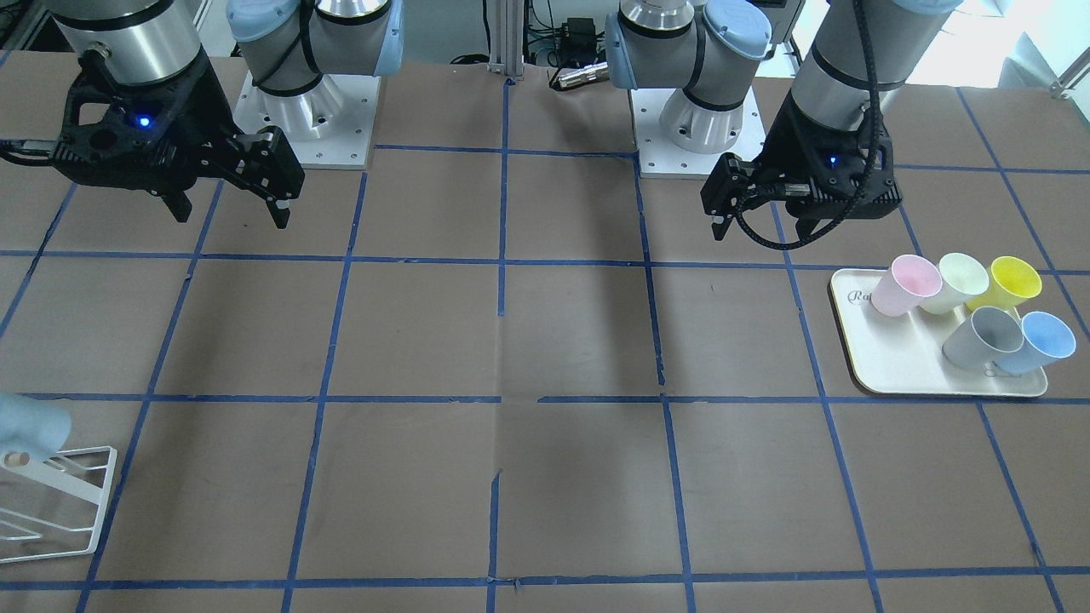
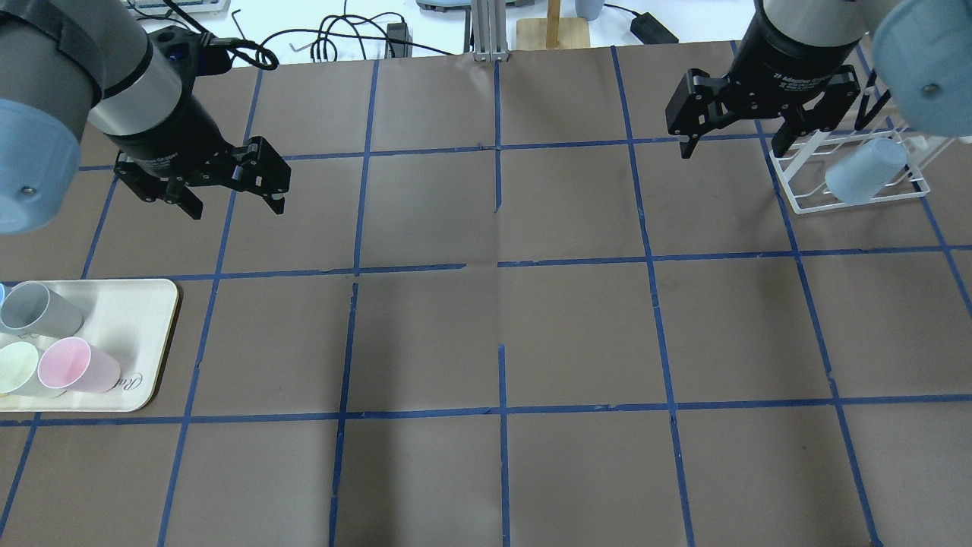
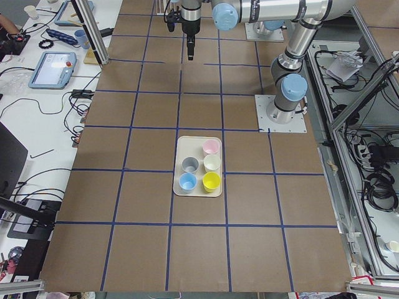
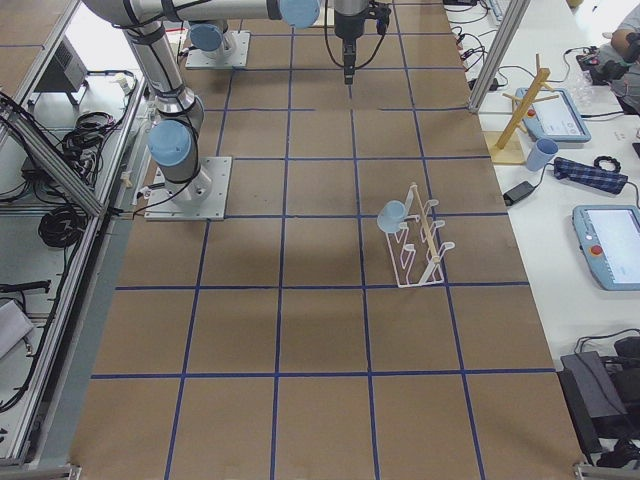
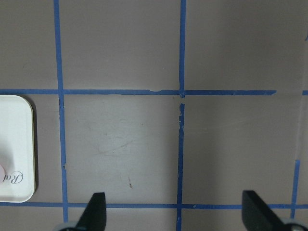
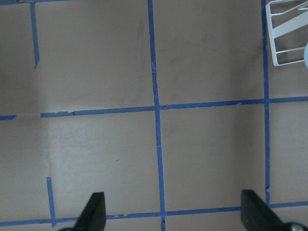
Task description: Transfer IKEA cup to right arm and place on rack
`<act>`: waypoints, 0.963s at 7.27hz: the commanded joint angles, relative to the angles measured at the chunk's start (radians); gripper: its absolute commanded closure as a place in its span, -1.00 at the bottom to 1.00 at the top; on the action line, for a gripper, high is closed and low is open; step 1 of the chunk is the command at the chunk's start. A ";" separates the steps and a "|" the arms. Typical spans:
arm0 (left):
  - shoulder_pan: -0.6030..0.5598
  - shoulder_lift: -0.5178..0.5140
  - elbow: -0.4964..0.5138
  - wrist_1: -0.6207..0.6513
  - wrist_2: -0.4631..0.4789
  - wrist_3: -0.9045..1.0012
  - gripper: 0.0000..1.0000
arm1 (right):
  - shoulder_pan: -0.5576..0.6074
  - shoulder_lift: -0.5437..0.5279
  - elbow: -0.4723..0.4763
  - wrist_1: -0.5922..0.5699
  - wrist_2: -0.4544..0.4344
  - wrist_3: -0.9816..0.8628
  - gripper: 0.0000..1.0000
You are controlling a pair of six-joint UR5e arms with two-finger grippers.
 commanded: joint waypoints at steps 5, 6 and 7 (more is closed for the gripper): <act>-0.003 0.004 -0.001 -0.005 0.004 0.011 -1.00 | -0.005 -0.015 -0.006 0.042 -0.016 0.010 -1.00; -0.003 0.003 0.002 0.007 -0.003 0.000 -1.00 | -0.005 -0.007 -0.019 0.045 -0.007 0.010 -1.00; -0.003 0.003 0.004 0.008 0.000 0.000 -1.00 | -0.005 -0.009 -0.017 0.047 -0.006 0.010 -1.00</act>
